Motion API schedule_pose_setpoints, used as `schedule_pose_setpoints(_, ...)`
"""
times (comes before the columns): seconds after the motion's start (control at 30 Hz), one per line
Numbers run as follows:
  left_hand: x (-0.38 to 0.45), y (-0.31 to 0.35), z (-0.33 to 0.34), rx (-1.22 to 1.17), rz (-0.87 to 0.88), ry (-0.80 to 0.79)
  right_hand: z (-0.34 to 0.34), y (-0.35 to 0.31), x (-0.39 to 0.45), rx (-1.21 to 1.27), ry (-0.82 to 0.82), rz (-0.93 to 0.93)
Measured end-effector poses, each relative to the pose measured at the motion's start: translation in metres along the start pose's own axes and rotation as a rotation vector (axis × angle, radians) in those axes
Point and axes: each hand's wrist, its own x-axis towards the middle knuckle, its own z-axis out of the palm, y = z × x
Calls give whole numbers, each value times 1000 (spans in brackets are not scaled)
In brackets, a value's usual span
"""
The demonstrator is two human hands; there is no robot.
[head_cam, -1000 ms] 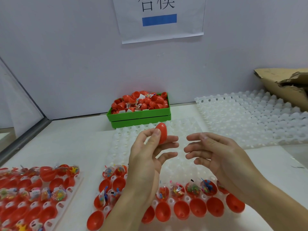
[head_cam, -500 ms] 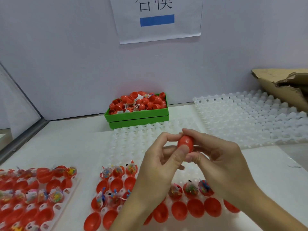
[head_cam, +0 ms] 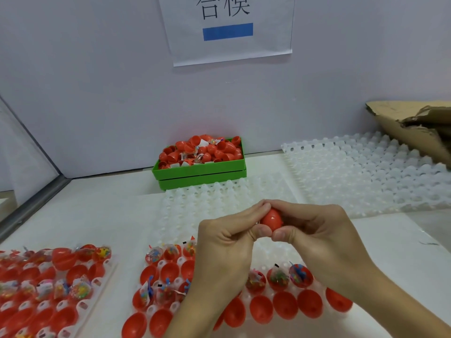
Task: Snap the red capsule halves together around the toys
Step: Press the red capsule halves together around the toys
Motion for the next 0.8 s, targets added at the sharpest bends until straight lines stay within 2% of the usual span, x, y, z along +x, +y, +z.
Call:
schedule_pose_setpoints(0.13, -3, 0, 5, 39, 1, 83, 3, 4, -2, -48, 34, -14)
schedule_pose_setpoints(0.33, -3, 3, 7, 49, -17, 124, 5, 4, -2, -90, 58, -39)
schedule_pose_setpoints(0.47, -2, 4, 6, 87, -17, 98, 4, 3, 0, -18, 34, -9)
schedule_pose_setpoints(0.6, 0, 7, 2, 104, -32, -5, -2, 3, 5, 103, 37, 52)
schedule_pose_setpoints(0.8, 4, 7, 1, -95, -249, -6, -4, 5, 5, 9, 77, 16)
